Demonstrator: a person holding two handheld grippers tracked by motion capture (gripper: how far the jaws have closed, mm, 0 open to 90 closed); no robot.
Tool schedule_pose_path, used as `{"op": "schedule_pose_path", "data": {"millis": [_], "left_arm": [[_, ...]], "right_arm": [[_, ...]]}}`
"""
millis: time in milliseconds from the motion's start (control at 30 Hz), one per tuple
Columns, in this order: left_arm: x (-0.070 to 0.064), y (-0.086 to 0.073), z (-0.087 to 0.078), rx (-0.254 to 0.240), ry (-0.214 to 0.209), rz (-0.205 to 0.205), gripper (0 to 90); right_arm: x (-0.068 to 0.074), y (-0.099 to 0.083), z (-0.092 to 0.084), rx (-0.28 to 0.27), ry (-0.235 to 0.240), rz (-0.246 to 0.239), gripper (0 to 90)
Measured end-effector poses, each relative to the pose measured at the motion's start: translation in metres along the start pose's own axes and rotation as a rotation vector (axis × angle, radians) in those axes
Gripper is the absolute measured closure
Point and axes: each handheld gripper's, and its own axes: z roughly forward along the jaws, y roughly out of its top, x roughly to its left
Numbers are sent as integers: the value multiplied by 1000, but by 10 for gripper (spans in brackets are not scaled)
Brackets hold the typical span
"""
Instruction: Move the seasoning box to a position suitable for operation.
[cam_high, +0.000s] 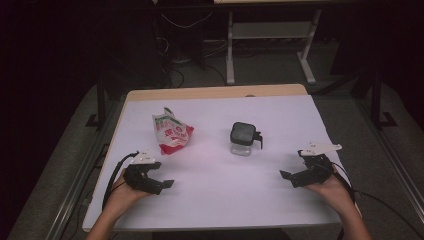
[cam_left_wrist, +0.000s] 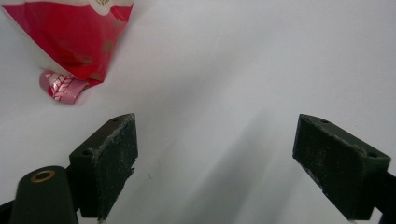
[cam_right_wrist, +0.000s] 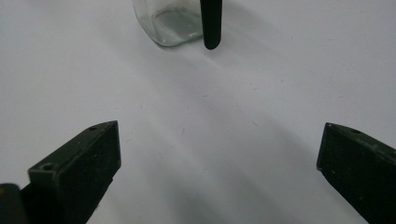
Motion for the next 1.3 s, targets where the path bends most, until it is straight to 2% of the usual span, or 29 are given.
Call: {"op": "schedule_pose_path", "data": {"millis": [233,333,400,467,633,833,1067,1200,1300], "left_arm": [[0,0,-2,-25,-5,6,136],[-1,0,-2,-37,-5,9,136],[-2,-1,-2,-22,-8,30,136],[-2,0,-1,-33,-17,17,136],[-1,0,0,-23,-15,21,136],[-3,0,0,-40,-21,12,136],[-3,1,1,-24,-23,32,136],[-3,1,2,-26,-27,27,136],[-3,1,0,-30,-28,26,136]], "right_arm": [[-1,8,5,11,21,-1,0],[-1,12,5,18,21,-17,0],[1,19,6,31,31,-35,0],[2,25,7,44,34,-45,0],[2,42,8,62,43,-77,0],[-1,61,12,86,50,-118,0],[-2,87,16,119,66,-158,0],[-2,98,19,131,76,-175,0],[-2,108,25,149,100,-190,0]]}}
